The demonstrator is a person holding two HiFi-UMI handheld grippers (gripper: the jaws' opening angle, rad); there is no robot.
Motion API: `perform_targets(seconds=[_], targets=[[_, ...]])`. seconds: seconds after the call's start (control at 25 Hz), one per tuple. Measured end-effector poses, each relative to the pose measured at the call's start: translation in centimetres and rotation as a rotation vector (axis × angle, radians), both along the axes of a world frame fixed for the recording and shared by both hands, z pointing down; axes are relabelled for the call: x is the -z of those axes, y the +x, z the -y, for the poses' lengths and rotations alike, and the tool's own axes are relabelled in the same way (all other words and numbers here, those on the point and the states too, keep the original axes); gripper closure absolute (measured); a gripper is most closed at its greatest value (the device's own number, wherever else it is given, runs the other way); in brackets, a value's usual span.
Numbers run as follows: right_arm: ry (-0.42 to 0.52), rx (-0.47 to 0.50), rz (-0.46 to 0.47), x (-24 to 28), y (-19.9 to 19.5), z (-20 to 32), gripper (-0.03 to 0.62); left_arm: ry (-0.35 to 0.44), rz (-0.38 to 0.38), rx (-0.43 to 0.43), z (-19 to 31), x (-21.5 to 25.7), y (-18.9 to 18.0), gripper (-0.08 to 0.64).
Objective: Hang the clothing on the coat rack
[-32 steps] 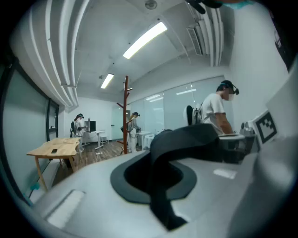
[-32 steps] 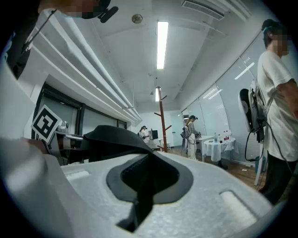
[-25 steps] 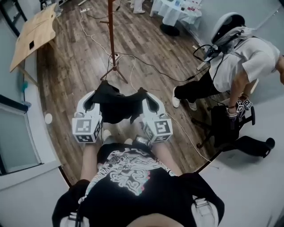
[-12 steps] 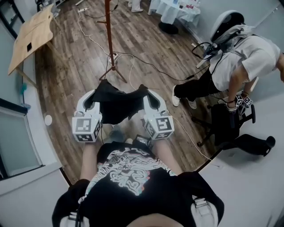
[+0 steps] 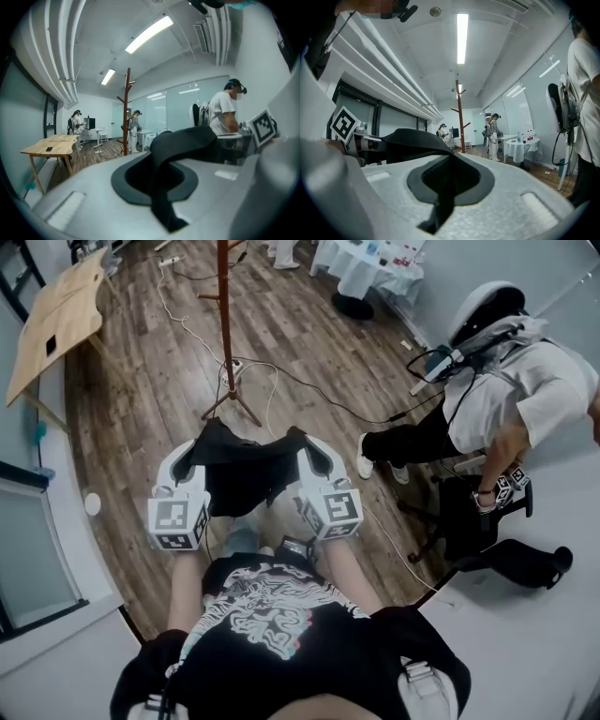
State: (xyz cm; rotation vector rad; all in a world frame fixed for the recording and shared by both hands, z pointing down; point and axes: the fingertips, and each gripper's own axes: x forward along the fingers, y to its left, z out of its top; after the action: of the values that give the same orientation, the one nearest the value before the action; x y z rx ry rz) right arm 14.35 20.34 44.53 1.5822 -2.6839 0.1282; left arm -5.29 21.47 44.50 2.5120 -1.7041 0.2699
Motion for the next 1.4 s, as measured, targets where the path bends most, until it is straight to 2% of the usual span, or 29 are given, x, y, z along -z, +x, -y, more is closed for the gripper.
perform_targets(seconds=[0.4,0.92,1.4], targets=[[-0.016,0.006,-0.013,-0.5,-1.2,11.4,0.583,-0.005,-0.002,-0.004,11.4,-0.6,-1.3,0.557],[-0.032,-0.011,-0.025,-0.7,-5.2,26.0,0.583,-0.027,0.002,-0.019,25.7,-1.5,-5.3,0.557],[-0.046,-0.031,-0.029,-1.6,-8.2,33.9,0.583,-0.02,0.001,-0.046,33.8,-1.6,-8.3,0.557]])
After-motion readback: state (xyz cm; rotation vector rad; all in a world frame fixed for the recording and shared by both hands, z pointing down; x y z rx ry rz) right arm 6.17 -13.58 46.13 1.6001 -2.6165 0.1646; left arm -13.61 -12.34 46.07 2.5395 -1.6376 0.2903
